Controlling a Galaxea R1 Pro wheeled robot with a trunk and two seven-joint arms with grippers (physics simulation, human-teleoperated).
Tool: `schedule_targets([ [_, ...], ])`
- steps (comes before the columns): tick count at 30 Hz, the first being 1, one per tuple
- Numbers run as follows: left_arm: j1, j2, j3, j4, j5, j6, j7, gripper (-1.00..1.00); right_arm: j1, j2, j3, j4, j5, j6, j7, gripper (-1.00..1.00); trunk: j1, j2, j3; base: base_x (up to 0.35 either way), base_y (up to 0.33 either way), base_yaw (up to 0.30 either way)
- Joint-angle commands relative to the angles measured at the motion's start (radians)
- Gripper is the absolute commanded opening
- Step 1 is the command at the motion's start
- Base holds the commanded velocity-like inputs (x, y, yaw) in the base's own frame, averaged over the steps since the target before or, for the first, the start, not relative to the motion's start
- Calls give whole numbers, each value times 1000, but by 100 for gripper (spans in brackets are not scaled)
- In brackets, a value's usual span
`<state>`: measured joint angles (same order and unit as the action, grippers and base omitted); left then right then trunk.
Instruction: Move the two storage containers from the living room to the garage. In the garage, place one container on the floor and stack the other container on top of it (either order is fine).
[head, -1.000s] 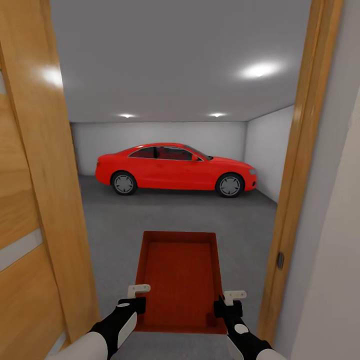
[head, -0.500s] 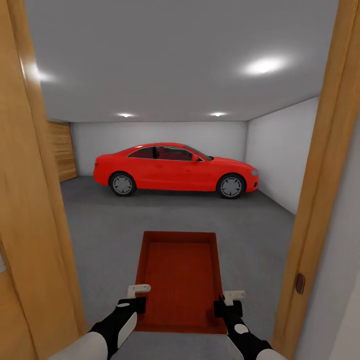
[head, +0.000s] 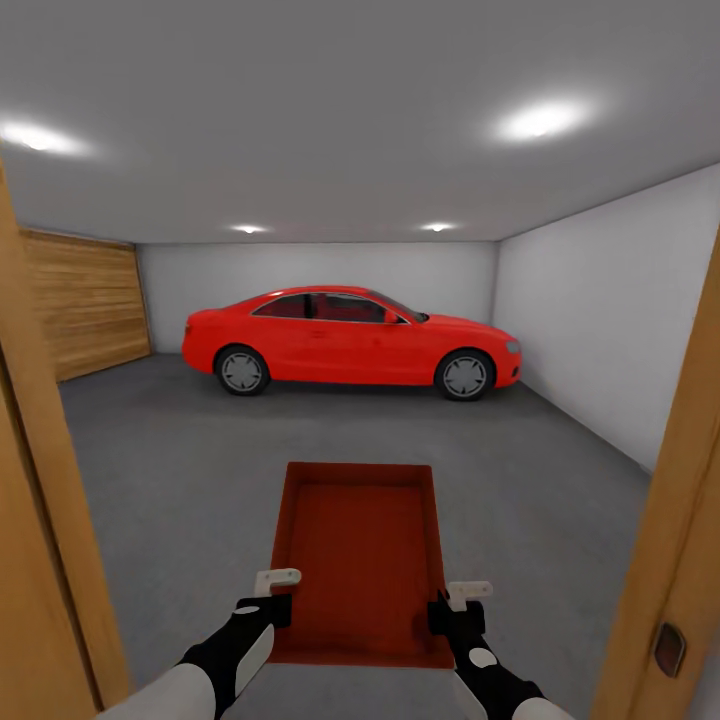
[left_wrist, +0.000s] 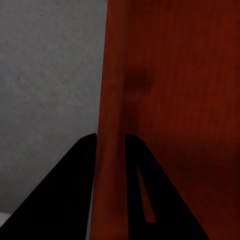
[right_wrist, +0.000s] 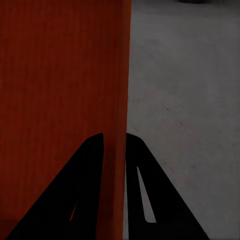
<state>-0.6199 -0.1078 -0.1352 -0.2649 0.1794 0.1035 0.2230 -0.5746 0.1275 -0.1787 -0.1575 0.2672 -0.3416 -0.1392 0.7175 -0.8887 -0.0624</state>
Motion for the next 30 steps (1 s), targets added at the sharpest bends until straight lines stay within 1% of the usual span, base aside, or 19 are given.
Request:
schedule_targets([
  [1, -1, 11, 17, -7, -20, 7, 13, -100, -1, 0, -33, 3, 4, -3, -3, -100, 1, -1, -2, 321, 0, 0],
  [30, -1, 11, 17, -7, -20, 7, 13, -100, -1, 0, -33, 3, 4, -4, -3, -100, 1, -1, -2, 321, 0, 0],
])
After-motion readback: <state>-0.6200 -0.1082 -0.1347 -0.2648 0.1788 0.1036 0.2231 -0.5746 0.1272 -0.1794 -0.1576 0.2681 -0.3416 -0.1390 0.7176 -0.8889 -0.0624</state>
